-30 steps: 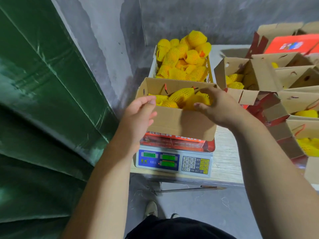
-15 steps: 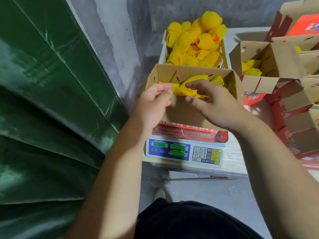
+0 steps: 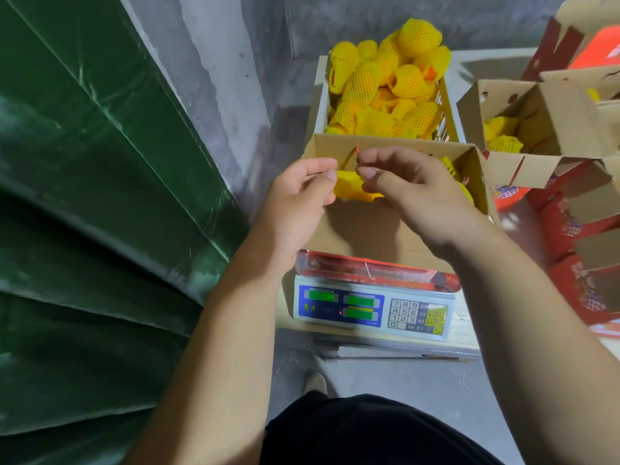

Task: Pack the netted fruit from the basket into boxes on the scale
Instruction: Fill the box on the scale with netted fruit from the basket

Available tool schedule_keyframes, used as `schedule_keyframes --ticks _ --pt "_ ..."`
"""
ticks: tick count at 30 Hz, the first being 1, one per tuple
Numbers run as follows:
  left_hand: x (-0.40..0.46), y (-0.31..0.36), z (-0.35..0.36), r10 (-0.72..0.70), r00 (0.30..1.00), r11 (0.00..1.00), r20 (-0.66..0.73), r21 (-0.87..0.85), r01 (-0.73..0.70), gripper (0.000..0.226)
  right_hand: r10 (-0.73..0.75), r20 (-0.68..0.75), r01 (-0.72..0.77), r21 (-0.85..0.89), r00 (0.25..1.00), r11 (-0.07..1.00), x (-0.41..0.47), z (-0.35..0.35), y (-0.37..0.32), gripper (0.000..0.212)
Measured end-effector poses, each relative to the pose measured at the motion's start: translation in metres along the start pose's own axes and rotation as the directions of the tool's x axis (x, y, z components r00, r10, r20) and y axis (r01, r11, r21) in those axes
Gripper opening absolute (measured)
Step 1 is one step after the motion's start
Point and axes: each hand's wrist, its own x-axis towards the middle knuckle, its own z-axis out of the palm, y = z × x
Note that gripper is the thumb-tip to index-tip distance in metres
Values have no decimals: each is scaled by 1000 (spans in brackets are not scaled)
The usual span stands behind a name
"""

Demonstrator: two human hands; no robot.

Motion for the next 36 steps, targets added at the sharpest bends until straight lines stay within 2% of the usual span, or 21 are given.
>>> schedule_keyframes --ticks 5,11,18,21,26,29,31,33,36 --pt "30 7 -15 30 999 999 38 32 -31 17 165 -80 -134 303 983 943 28 7 -11 18" --pt "69 11 -24 44 994 998 101 38 -48 17 281 -133 -160 566 950 809 56 5 -12 21" --pt "144 25 7 84 988 995 132 46 -90 18 406 -54 -199 808 912 555 114 -15 -13 17" --pt "200 31 39 77 986 993 148 80 -89 17 464 66 -257 896 883 362 181 -34 -7 10" --pt "306 21 89 2 995 975 95 223 -24 15 568 44 -123 987 822 101 300 -53 29 16" --pt "368 9 107 -11 1000 930 16 367 4 32 662 50 -29 999 748 -43 336 -51 78 21" --pt "404 2 112 23 1000 866 -17 499 -11 48 713 70 25 992 697 -122 347 -50 109 28" --pt "428 -4 115 4 1000 810 -4 587 -1 63 706 81 77 979 704 -189 352 -53 132 39" --pt "443 -17 122 -23 999 709 48 705 -17 74 626 92 102 958 774 -267 348 -56 160 53"
